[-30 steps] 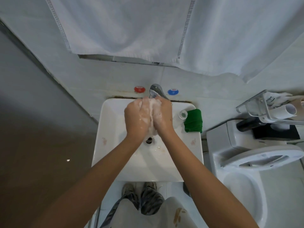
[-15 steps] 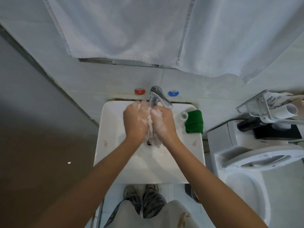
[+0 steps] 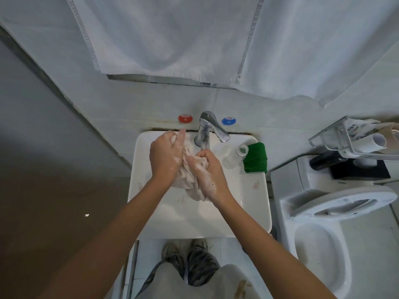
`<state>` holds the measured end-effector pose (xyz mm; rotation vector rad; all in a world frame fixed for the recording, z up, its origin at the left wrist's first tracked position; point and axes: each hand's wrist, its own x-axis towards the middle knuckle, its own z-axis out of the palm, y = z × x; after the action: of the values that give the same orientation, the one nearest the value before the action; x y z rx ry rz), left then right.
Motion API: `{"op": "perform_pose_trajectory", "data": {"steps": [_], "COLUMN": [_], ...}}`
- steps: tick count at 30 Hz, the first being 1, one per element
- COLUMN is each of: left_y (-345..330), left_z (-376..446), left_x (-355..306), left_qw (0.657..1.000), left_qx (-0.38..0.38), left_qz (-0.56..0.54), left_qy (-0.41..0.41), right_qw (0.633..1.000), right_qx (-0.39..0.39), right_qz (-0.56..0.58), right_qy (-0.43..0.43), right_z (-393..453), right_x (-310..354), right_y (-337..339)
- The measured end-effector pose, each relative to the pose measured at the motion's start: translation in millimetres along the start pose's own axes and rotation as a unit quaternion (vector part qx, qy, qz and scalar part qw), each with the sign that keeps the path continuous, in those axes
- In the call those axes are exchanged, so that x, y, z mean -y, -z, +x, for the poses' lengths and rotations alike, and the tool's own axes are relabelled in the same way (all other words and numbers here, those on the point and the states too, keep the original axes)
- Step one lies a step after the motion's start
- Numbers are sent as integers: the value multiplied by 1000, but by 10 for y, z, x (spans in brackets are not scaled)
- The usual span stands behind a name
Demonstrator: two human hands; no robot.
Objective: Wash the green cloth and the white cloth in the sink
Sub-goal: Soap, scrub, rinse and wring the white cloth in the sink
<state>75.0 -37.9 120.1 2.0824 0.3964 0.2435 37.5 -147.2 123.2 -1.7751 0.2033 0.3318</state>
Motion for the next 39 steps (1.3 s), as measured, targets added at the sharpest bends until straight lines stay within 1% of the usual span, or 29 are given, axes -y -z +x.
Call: {"op": "perform_pose_trajectory", "data": {"steps": [3,5,8,10,11,13,14,15,16,19,21,23,25,26,29,32,34,37,39], "left_y": [96,162,246,262,258,220,184,134,80,-62,-124,-171,-227,-264,-383,-531,-632,-784,-867], "left_z": [-23,-79,-182,-267,-312,-392,-426,-455,-477,-462,-426,-419,-438,-450,-460,-443,-408,-344,-317], "left_x": [139,194,258,297,310,330,336,355,378,445,472,537,659,709,845,905,905,910,913], "left_qw": [1000,999,993,983,973,945,932,925,927,954,964,970,973,972,962,970,973,969,968], "left_qx": [13,40,100,163,210,303,332,345,339,275,251,228,210,206,191,183,168,160,158], "left_qz": [-16,-26,-55,-81,-93,-125,-139,-148,-147,-93,-54,-37,-26,-20,-36,10,38,55,56], "left_qy": [-8,-23,-31,-19,-8,27,47,61,71,76,66,69,93,114,189,160,155,178,187], "right_qw": [999,999,999,995,992,986,984,981,980,976,983,987,985,984,988,989,991,995,995], "right_qx": [29,36,-24,-66,-78,-85,-85,-81,-76,-52,-72,-116,-147,-147,-116,-92,-74,-36,-18], "right_qz": [-3,3,42,78,102,143,158,173,183,195,140,88,79,84,87,107,105,93,93], "right_qy": [-25,-18,-10,-5,-5,-9,-14,-22,-34,-77,-95,-69,-46,-48,-53,-49,-44,-13,-9], "right_z": [-51,-104,-170,-173,-165,-136,-112,-87,-59,34,97,187,272,332,511,599,627,699,772], "right_x": [-99,-106,-131,-135,-134,-123,-131,-136,-137,-175,-184,-237,-274,-276,-258,-217,-210,-84,12], "right_y": [-21,-25,-49,-42,-32,-22,-25,-31,-36,-17,66,179,293,349,444,493,538,601,627]}}
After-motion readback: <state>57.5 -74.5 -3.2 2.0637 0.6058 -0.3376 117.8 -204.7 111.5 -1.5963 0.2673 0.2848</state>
